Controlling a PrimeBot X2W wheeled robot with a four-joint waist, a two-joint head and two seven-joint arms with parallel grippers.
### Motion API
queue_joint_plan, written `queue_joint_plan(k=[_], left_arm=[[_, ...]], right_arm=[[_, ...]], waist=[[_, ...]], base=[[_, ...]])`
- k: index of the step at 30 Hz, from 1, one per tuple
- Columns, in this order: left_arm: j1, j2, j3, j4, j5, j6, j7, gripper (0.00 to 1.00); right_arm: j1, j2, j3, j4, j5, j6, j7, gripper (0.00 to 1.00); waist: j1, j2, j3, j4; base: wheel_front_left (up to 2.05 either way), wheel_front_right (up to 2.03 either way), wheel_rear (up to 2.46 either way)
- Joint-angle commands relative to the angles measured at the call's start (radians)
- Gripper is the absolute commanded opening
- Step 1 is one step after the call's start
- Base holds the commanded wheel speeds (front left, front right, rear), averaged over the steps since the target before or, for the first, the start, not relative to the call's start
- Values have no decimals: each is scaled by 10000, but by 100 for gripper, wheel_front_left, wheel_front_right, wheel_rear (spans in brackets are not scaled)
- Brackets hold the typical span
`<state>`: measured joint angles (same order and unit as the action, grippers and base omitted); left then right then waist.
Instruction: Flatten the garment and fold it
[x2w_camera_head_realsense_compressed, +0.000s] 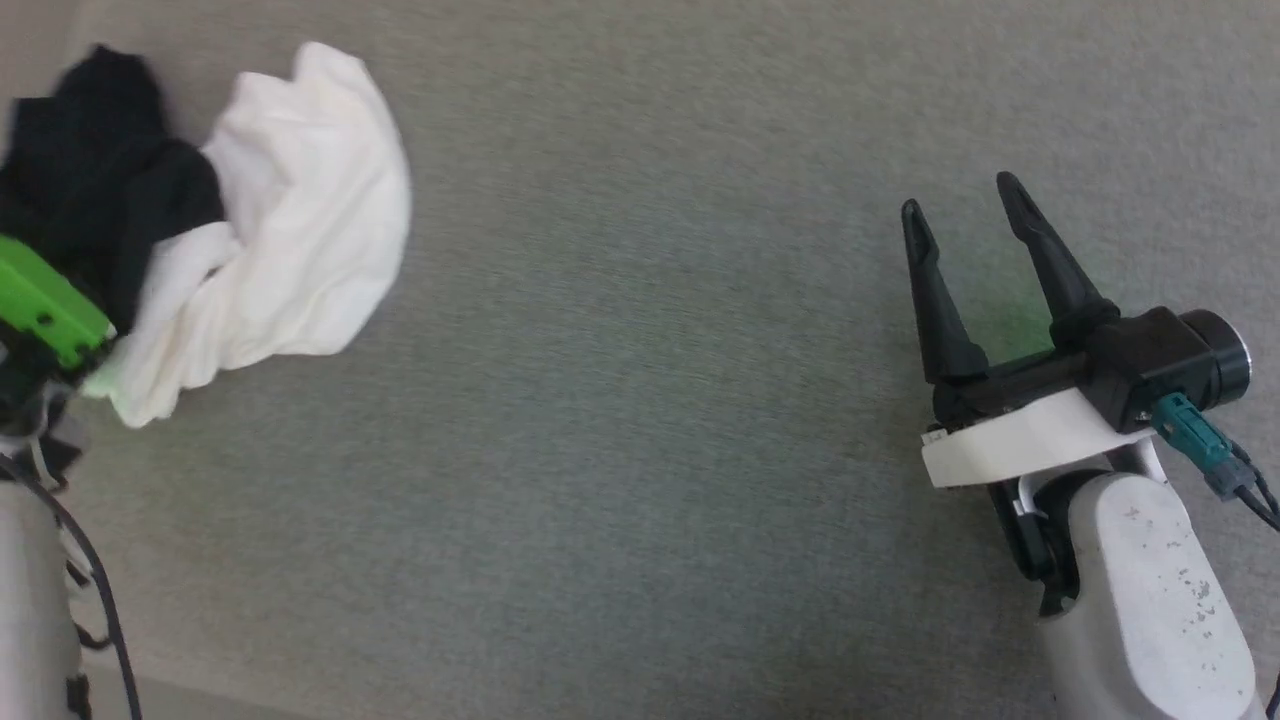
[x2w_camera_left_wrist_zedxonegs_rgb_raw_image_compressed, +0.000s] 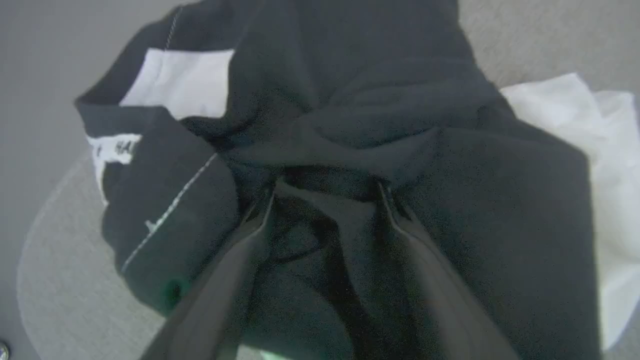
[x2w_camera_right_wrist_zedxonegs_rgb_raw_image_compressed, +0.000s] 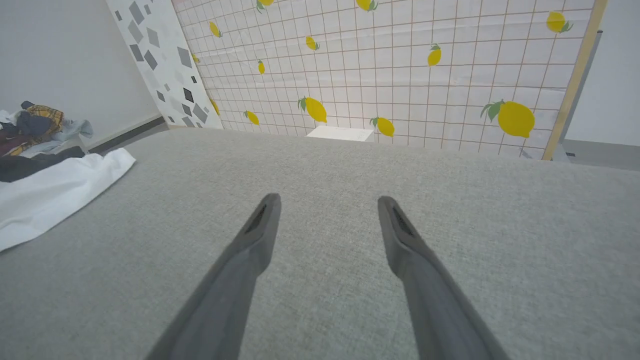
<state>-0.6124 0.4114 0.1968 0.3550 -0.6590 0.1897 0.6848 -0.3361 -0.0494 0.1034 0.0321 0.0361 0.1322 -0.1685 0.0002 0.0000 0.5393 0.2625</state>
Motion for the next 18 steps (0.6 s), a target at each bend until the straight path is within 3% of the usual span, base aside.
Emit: queue_joint_plan(k=[1,5,7,8,9,10,12,18], left_arm=[[367,-168,53,-10,-177,275,385,100],[1019,-629,111,-265,-632,828,1411,100],[1244,-783,79,-392,-827,851,1744,100],[1342,-786,34,-477,-859,782,1830,78],[1445,-703,-13,-608,-796,655,1763,35],[1490,-599,-5,-704,-694,558,1564,0],[1455,-319,92,-913,-357,294,709,0],[623,432,585,-1302,1303,96,-3685,0]], right_arm=[[-223,-8,-13,22,-5,-15,-88,100],[-346,-8,-46,94,-22,-15,-129,100],[-406,-8,-2,174,1,-15,-170,100],[-423,-8,32,219,18,-15,-185,100],[-435,-8,75,276,50,-15,-215,100],[-437,-8,102,328,86,-15,-240,100],[-408,-8,113,462,157,-15,-306,100],[-72,-8,-14,967,454,-15,-522,100]], waist=[[-2,0,1195,-1143],[-2,0,1190,-1129],[-2,0,1064,-1103],[-2,0,992,-1094],[-2,0,870,-1084],[-2,0,751,-1080],[-2,0,432,-1064],[-2,0,-952,-1079]], base=[[0,0,0],[0,0,0],[0,0,0],[0,0,0],[0,0,0],[0,0,0],[0,0,0],[0,0,0]])
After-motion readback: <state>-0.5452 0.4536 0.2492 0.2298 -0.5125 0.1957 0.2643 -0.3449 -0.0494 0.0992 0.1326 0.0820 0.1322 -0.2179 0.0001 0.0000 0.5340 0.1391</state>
